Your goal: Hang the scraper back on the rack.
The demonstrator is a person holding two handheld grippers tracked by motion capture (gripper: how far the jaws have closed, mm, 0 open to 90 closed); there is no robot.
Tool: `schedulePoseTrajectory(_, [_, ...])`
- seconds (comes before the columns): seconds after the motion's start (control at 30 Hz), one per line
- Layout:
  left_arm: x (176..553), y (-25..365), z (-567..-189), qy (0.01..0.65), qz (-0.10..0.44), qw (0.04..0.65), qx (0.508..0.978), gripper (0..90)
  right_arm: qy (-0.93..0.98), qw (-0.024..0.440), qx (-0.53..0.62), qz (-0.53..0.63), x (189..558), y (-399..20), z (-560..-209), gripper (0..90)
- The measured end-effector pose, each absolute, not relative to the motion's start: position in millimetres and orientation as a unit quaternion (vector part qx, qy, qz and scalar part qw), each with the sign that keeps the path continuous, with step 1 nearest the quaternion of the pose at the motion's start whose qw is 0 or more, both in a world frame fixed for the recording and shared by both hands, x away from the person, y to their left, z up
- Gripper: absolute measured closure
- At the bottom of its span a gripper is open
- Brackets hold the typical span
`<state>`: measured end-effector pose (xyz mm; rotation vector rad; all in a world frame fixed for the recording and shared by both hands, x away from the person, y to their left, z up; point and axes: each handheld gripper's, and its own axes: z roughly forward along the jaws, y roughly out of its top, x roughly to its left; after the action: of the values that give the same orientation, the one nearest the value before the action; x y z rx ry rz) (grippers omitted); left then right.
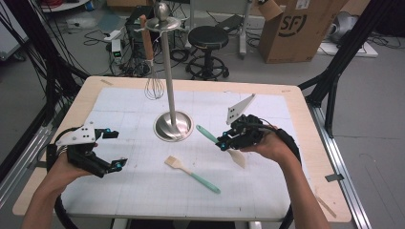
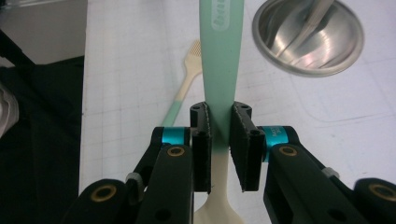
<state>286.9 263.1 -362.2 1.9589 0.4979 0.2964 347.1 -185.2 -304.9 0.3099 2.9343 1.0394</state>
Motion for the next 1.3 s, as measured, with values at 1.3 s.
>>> schedulePoseTrajectory(1.3, [287.0,267.0,-363.6,0.208,0.12,0.528,0.815,1.7,0.894,0.047,0.127,0.428,389.1,-194.5,-214.8,79.0])
